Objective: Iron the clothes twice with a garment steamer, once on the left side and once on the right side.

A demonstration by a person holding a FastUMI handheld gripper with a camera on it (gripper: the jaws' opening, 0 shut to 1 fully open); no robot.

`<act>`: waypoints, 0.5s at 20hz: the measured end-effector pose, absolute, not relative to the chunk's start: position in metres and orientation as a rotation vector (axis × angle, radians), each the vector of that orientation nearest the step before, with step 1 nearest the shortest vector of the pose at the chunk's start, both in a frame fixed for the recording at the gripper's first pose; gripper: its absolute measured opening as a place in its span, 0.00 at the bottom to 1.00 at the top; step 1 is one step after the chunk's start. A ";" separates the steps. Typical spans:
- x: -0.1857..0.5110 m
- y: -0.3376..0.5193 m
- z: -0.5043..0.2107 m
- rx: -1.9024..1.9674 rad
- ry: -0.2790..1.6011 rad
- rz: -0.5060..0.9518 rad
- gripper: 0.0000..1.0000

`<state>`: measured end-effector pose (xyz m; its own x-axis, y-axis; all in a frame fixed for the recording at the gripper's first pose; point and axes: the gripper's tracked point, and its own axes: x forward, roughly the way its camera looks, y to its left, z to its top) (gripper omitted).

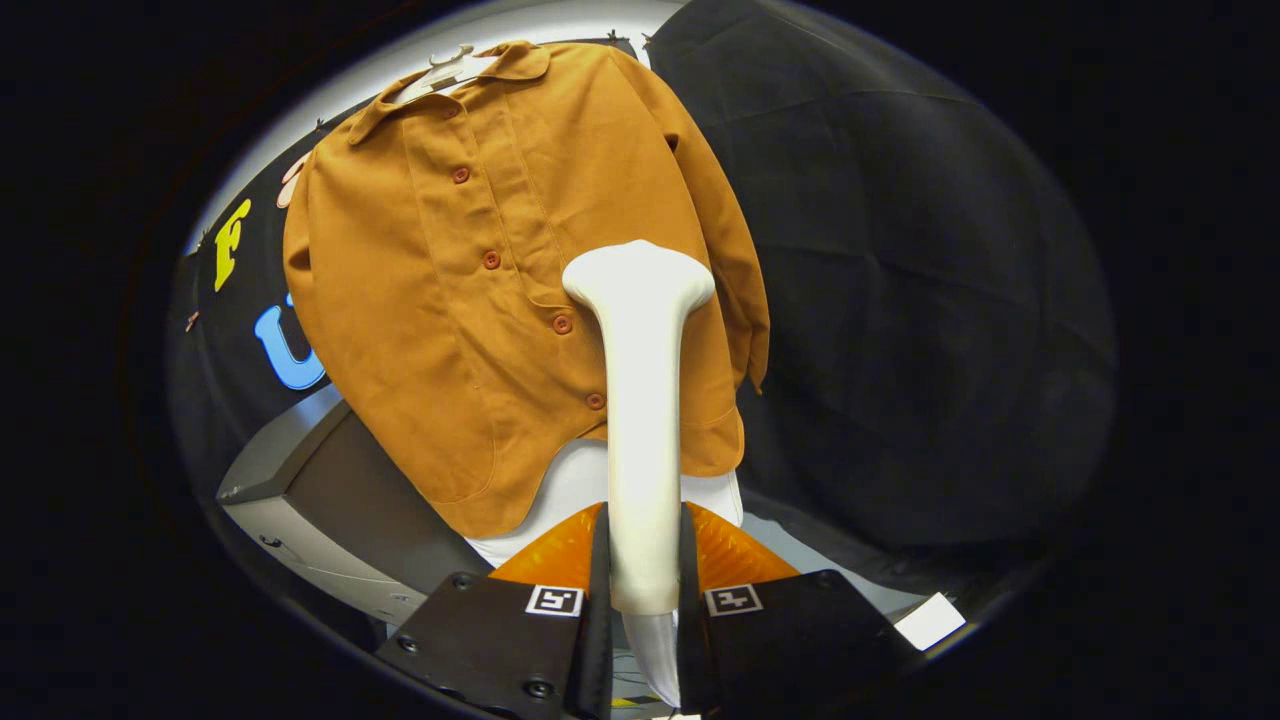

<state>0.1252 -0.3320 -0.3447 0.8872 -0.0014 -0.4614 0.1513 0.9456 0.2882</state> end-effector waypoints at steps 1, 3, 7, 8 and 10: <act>0.121 -0.330 -0.341 0.324 0.472 -0.082 0.30; 0.111 -0.327 -0.331 0.326 0.459 -0.083 0.30; 0.097 -0.322 -0.302 0.331 0.403 -0.097 0.30; 0.091 -0.320 -0.290 0.334 0.387 -0.100 0.30; 0.082 -0.319 -0.269 0.334 0.350 -0.108 0.29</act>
